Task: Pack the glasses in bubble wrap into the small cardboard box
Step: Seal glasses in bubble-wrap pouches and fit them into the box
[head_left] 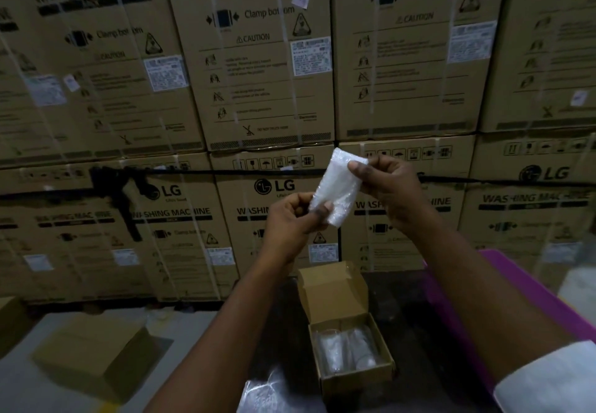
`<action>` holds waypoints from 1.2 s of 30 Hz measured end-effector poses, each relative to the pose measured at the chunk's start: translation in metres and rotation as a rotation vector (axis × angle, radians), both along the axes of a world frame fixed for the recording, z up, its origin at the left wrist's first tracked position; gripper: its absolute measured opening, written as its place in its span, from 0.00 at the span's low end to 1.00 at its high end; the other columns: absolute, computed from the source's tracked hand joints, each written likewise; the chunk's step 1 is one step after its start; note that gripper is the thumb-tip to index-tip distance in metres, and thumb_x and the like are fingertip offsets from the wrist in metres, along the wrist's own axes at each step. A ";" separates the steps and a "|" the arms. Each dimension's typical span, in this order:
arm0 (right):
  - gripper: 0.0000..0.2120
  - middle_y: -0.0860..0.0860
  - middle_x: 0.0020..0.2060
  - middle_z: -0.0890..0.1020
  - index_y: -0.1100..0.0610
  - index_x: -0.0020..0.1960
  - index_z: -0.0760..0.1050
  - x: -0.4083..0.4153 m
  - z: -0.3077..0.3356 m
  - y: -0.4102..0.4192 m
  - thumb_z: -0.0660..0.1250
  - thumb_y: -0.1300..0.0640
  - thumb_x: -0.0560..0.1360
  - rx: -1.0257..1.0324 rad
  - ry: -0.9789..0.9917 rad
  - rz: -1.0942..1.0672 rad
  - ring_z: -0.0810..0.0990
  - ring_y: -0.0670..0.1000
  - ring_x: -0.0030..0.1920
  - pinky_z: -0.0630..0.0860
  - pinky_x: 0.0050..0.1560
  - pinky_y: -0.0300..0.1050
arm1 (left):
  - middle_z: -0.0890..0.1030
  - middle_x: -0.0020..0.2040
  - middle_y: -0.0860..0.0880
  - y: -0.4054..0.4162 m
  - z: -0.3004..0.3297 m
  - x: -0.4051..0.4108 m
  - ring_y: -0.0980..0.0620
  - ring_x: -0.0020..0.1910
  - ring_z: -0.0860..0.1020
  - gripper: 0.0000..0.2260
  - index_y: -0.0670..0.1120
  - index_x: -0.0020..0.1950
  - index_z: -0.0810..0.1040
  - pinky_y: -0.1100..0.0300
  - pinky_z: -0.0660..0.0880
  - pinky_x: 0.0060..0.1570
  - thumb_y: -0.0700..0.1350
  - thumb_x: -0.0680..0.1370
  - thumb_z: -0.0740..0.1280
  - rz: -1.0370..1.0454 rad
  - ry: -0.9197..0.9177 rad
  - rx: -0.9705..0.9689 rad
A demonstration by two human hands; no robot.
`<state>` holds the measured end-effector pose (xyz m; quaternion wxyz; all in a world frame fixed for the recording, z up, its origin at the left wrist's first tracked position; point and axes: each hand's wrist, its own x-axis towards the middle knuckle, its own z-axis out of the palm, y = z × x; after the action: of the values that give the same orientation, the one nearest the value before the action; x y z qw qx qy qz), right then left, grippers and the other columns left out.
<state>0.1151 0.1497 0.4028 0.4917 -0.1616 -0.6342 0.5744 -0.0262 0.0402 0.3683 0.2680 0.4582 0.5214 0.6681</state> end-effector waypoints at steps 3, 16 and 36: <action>0.13 0.56 0.49 0.80 0.57 0.49 0.71 0.005 0.001 0.008 0.73 0.58 0.69 -0.110 0.099 -0.003 0.83 0.55 0.50 0.80 0.53 0.51 | 0.84 0.48 0.44 -0.003 -0.001 -0.007 0.47 0.46 0.83 0.06 0.42 0.50 0.78 0.53 0.81 0.47 0.38 0.75 0.71 0.024 -0.056 0.006; 0.14 0.54 0.53 0.79 0.58 0.57 0.75 0.000 -0.001 0.019 0.67 0.67 0.73 0.109 -0.636 0.324 0.82 0.51 0.50 0.80 0.44 0.42 | 0.82 0.51 0.44 -0.011 -0.062 0.000 0.50 0.46 0.83 0.10 0.45 0.52 0.77 0.60 0.79 0.40 0.34 0.74 0.70 0.050 -0.241 -0.029; 0.11 0.49 0.45 0.83 0.53 0.53 0.81 -0.009 -0.173 -0.011 0.71 0.63 0.72 0.118 -0.808 -0.130 0.82 0.47 0.45 0.81 0.50 0.47 | 0.81 0.44 0.48 0.054 -0.165 -0.069 0.65 0.37 0.80 0.11 0.35 0.54 0.79 0.71 0.76 0.40 0.27 0.73 0.68 0.072 0.305 -0.404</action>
<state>0.1057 0.1387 0.2300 0.2466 -0.3853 -0.7966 0.3951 -0.0952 0.0938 0.2029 0.2485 0.4721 0.6947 0.4824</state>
